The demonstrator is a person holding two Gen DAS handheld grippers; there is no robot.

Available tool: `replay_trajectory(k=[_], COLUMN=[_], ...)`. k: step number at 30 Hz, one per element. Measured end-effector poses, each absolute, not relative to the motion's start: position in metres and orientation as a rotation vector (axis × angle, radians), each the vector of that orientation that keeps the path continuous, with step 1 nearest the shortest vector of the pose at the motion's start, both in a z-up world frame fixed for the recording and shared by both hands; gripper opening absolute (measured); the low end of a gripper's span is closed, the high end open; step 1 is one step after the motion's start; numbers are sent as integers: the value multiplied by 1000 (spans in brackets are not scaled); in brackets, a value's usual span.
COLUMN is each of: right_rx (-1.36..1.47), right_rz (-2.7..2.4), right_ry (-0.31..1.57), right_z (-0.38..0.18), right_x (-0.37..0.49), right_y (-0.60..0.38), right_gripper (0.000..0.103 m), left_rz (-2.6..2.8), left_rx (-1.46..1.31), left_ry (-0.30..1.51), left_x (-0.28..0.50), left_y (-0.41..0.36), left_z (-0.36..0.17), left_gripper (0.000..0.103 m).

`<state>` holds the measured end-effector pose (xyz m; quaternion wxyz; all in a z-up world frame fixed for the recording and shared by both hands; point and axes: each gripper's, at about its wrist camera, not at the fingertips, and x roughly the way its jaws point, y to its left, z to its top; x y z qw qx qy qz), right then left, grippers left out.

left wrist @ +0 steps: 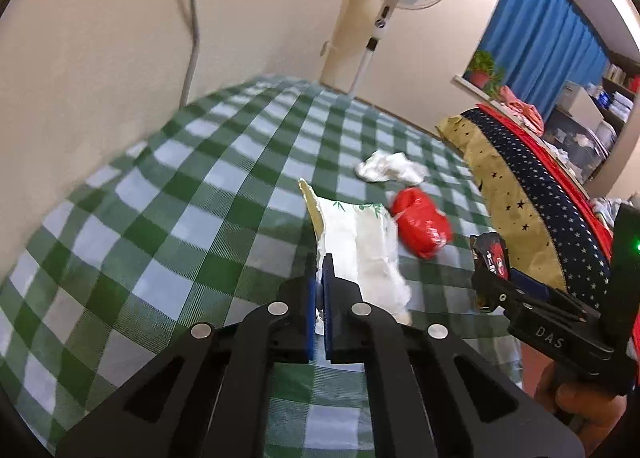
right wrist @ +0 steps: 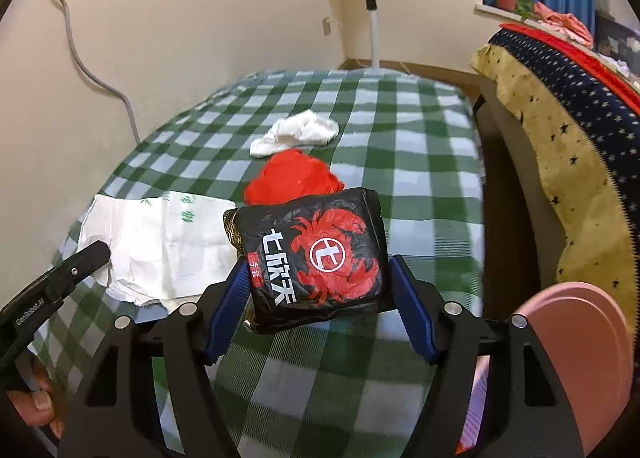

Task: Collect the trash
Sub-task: 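Carry the white paper and black-red packet over the pink bin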

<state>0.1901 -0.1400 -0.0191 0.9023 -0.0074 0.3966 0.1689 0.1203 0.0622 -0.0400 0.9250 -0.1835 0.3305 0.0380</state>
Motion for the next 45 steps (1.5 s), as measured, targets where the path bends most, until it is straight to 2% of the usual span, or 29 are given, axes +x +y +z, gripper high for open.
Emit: replay_trajectory(k=[26, 45], right_rx=[4, 78], right_rz=[239, 57], right_ry=[656, 621], right_z=[73, 77], right_x=[58, 35], right_y=[-212, -279], right_gripper=[69, 69], left_rz=[-64, -144], left_rx=[-204, -155], left_ry=[556, 544], left_x=[62, 55], left_y=[3, -38], left_z=[24, 28], left_gripper=[2, 2])
